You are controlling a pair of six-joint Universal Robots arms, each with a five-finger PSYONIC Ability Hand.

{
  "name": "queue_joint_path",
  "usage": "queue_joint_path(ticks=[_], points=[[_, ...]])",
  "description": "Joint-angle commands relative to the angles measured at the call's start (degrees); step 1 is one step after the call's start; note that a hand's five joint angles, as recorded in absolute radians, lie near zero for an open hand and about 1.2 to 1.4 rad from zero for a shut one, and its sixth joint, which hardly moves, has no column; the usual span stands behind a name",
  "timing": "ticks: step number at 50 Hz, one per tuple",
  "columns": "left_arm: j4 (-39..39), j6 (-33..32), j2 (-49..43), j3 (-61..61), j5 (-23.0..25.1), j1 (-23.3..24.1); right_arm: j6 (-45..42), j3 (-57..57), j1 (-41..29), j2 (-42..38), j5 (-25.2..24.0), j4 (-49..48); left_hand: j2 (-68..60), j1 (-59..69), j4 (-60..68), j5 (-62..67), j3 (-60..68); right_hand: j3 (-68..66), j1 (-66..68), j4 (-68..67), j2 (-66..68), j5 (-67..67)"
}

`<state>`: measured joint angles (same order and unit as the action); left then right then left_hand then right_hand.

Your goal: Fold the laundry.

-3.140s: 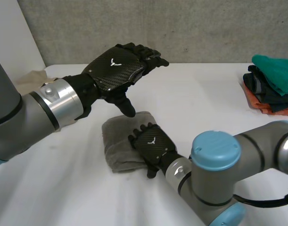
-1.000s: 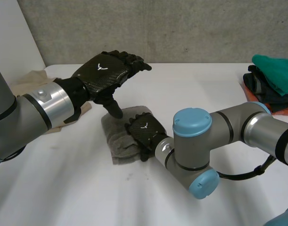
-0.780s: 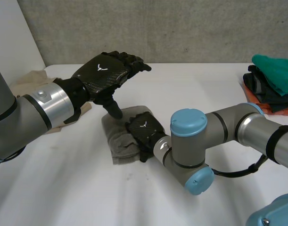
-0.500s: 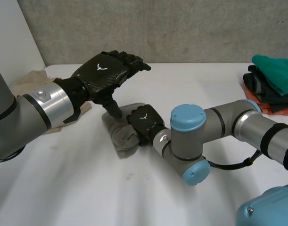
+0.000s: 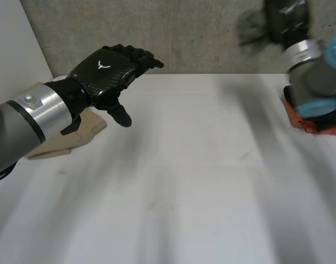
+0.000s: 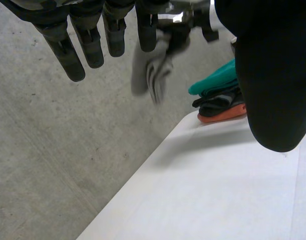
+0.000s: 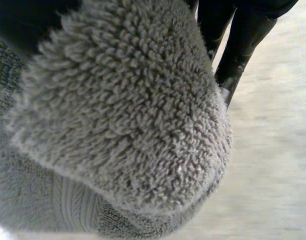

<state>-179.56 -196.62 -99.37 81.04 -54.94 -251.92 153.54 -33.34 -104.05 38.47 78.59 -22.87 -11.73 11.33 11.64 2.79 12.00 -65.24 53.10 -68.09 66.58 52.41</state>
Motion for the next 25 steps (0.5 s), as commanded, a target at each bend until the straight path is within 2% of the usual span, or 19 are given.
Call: queue_joint_path(ticks=[1,6,7,14,20,25], points=[[0.0,0.0,0.1,0.0,0.0,0.5,7.1,7.0,12.8,-0.9,-4.6,-3.6,-0.8,1.2,0.9,-0.2,0.6,-14.8,26.9,-11.9,13.4,17.6],[0.0,0.0,0.1,0.0,0.0,0.7,14.5,6.3,19.5,-3.7,-10.0,-5.3,-0.7,1.1,0.8,-0.4,0.4,-14.8,26.9,-11.9,13.4,17.6],[-0.1,0.0,0.1,0.0,-0.1,0.8,16.9,5.6,21.2,-5.0,-12.4,-5.9,-0.7,1.1,0.8,-0.4,0.4,-14.8,26.9,-11.9,13.4,17.6],[-0.1,0.4,-0.1,-0.2,-0.3,2.1,25.7,0.2,28.5,-9.6,-18.3,-12.4,-0.7,1.1,0.8,-0.4,0.4,-14.8,26.9,-11.9,13.4,17.6],[-0.1,0.5,-0.6,0.0,-1.0,2.8,28.7,-8.4,34.0,-10.3,-24.4,-17.6,-0.8,1.2,0.9,-0.2,0.6,-14.8,26.9,-11.9,13.4,17.6],[-0.1,0.5,-0.7,0.0,-1.8,3.3,29.3,-11.6,35.5,-10.6,-29.2,-20.1,-0.8,1.2,0.9,-0.2,0.6,-14.8,26.9,-11.9,13.4,17.6]])
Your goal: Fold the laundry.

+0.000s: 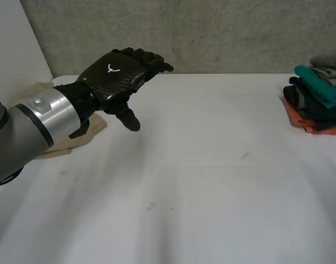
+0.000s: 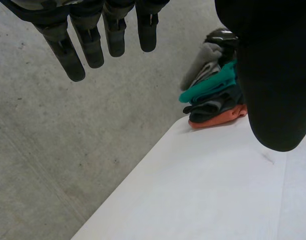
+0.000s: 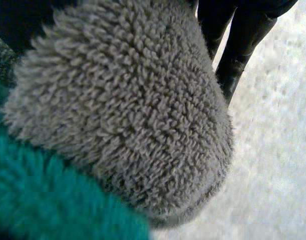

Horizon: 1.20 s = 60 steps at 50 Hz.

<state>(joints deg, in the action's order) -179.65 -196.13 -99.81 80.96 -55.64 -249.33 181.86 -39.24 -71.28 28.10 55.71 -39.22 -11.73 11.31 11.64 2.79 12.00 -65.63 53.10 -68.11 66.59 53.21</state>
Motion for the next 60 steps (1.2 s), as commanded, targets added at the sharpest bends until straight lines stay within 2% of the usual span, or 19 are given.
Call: queue_joint_path(ticks=[1,6,8,10,21,28,34,38,39,42,43,45,47,51,56,60], points=[[0.0,0.0,-0.2,0.1,-1.1,0.8,1.0,-6.0,2.7,-0.2,-6.8,-3.8,-0.8,1.3,0.9,-0.2,0.6,-14.4,26.9,-11.9,13.4,16.8],[0.0,0.0,-0.4,0.1,-1.2,0.9,1.0,-6.8,2.8,-0.2,-8.7,-3.8,-0.7,1.1,0.8,-0.4,0.4,-14.4,26.9,-11.9,13.4,16.8],[0.0,0.0,-0.4,0.1,-1.2,1.0,1.0,-7.9,2.8,0.5,-8.5,-3.5,-0.7,1.1,0.8,-0.4,0.4,15.9,-3.3,18.3,-16.8,-13.4],[0.0,0.0,-0.4,0.1,-1.2,1.1,1.0,-9.8,2.9,1.8,-7.9,-3.4,-0.7,1.1,0.8,-0.4,0.4,55.6,-43.1,58.1,-56.6,-53.2],[0.1,0.0,0.1,-0.4,-1.2,1.6,1.0,-23.7,5.8,20.3,-7.9,1.3,-0.7,1.1,0.8,-0.4,0.4,55.6,-43.1,58.1,-56.6,-53.2],[0.1,0.0,0.3,-0.5,-1.2,2.3,-0.4,-31.1,10.2,29.5,-8.9,14.6,-0.3,0.8,0.4,-0.7,0.1,55.6,-43.1,58.1,-56.6,-53.2],[0.1,0.7,0.4,-0.5,-1.2,2.3,-11.5,-38.7,17.6,35.7,-9.6,27.1,-0.2,0.6,0.3,-0.9,-0.1,55.6,-43.1,58.1,-56.6,-53.2],[-0.1,1.4,0.4,-0.6,-1.3,1.7,-23.2,-38.5,23.3,37.5,-6.9,34.3,0.2,0.2,-0.1,-1.2,-0.4,55.6,-43.1,58.1,-56.6,-53.2],[-0.3,1.7,0.4,-0.7,-1.6,1.6,-27.8,-36.6,25.0,38.0,-3.4,36.9,0.2,0.2,-0.1,-1.2,-0.4,55.6,-43.1,58.1,-56.6,-53.2],[-1.6,2.1,0.4,-1.1,-3.5,0.8,-33.1,-33.0,26.0,37.7,4.3,38.7,0.0,0.4,0.1,-1.1,-0.3,55.6,-43.1,58.1,-56.6,-53.2],[-2.6,2.0,0.3,-1.4,-6.1,-0.3,-34.5,-31.5,25.0,38.1,9.7,37.6,0.2,0.3,-0.1,-1.2,-0.4,55.6,-43.1,58.1,-56.6,-53.2],[-4.0,1.9,0.3,-1.7,-9.6,-1.7,-33.9,-30.2,21.7,39.0,13.7,35.3,0.3,0.1,-0.2,-1.4,-0.6,55.6,-43.1,58.1,-56.6,-53.2],[-6.8,1.5,0.1,-2.2,-15.3,-4.0,-31.0,-30.3,14.3,42.1,15.6,29.8,0.2,0.2,-0.1,-1.2,-0.4,55.6,-43.1,58.1,-56.6,-53.2],[-12.8,1.0,-1.6,-3.1,-20.7,-8.3,-23.5,-35.4,4.9,47.4,15.0,18.3,0.2,0.2,-0.1,-1.2,-0.4,55.6,-43.1,58.1,-56.6,-53.2],[-14.6,-3.5,-10.4,-5.9,-20.5,-15.8,-15.4,-46.9,-4.7,55.4,11.2,5.1,-0.5,0.9,0.6,-0.6,0.2,55.6,-43.1,58.1,-56.6,-53.2],[-13.2,-10.8,-18.3,-9.1,-20.1,-20.7,-12.8,-56.5,-14.0,57.8,6.3,-2.4,-0.3,0.8,0.4,-0.7,0.1,55.6,-43.1,58.1,-56.6,-53.2]])
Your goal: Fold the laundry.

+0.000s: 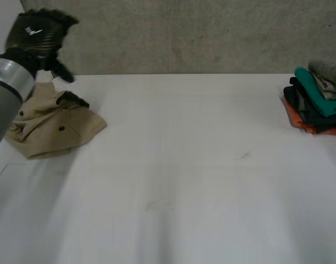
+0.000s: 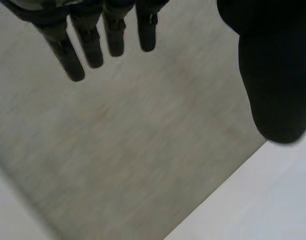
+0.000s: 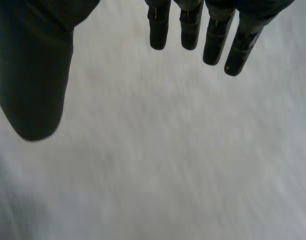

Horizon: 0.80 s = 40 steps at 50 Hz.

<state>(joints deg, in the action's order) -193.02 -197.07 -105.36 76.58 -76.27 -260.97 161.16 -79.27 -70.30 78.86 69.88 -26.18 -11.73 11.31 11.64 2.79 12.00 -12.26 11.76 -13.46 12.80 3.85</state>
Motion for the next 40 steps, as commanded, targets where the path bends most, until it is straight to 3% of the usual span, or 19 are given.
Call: queue_joint_path(ticks=[1,7,10,13,16,20,24,29,33,34,40], points=[[0.6,-11.5,-14.8,-5.4,0.8,-9.7,7.9,-18.2,-16.7,7.0,-8.1,-16.4,-0.3,0.8,0.4,-0.7,0.1,2.3,-1.8,3.5,-2.8,-3.8],[5.6,-26.2,-29.2,-11.4,4.6,-13.4,5.0,-28.1,-26.6,5.7,-9.7,-15.9,-0.5,0.9,0.6,-0.6,0.2,2.3,-1.8,3.5,-2.8,-3.8],[6.4,-30.4,-33.5,-13.9,4.6,-13.9,3.1,-30.8,-27.7,3.6,-9.7,-14.3,-4.0,4.4,4.1,2.9,3.7,2.3,-1.8,3.5,-2.8,-3.8],[6.3,-30.4,-35.2,-15.4,4.6,-13.9,1.2,-31.7,-27.5,1.9,-9.5,-12.9,-14.1,14.5,14.2,13.0,13.8,2.3,-1.8,3.5,-2.8,-3.8],[6.3,-28.8,-36.1,-16.8,4.9,-13.9,-0.2,-31.8,-27.5,1.6,-9.5,-11.5,-29.1,29.5,29.1,28.0,28.8,2.3,-1.8,3.5,-2.8,-3.8],[6.2,-26.6,-35.8,-17.1,5.1,-12.7,-1.9,-31.7,-26.8,1.6,-9.4,-8.6,-68.2,68.6,68.3,67.1,67.9,2.3,-1.8,3.5,-2.8,-3.8],[2.9,-25.7,-31.4,-15.5,4.4,-7.5,-2.3,-31.7,-23.3,1.9,-9.2,-6.9,-68.3,68.7,68.4,67.2,68.0,2.3,-1.8,3.5,-2.8,-3.8],[-3.2,-19.9,-17.7,-5.1,4.6,0.0,-2.1,-31.6,-22.5,3.9,-9.1,-6.7,-68.3,68.7,68.4,67.2,68.0,2.3,-1.8,3.5,-2.8,-3.8],[-6.0,-13.4,-10.1,1.4,4.6,10.2,-1.6,-31.3,-21.5,5.6,-7.7,-6.5,-68.3,68.7,68.4,67.2,68.0,2.3,-1.8,3.5,-2.8,-3.8],[-6.4,-11.4,-8.7,3.2,4.6,14.7,-1.6,-31.2,-21.2,5.9,-6.5,-6.3,-68.3,68.7,68.4,67.2,68.0,2.3,-1.8,3.5,-2.8,-3.8],[-6.7,-8.1,-12.3,5.6,4.0,30.2,-1.6,-30.9,-21.1,6.7,-2.7,-6.1,-68.3,68.7,68.4,67.2,68.0,2.3,-1.8,3.5,-2.8,-3.8]])
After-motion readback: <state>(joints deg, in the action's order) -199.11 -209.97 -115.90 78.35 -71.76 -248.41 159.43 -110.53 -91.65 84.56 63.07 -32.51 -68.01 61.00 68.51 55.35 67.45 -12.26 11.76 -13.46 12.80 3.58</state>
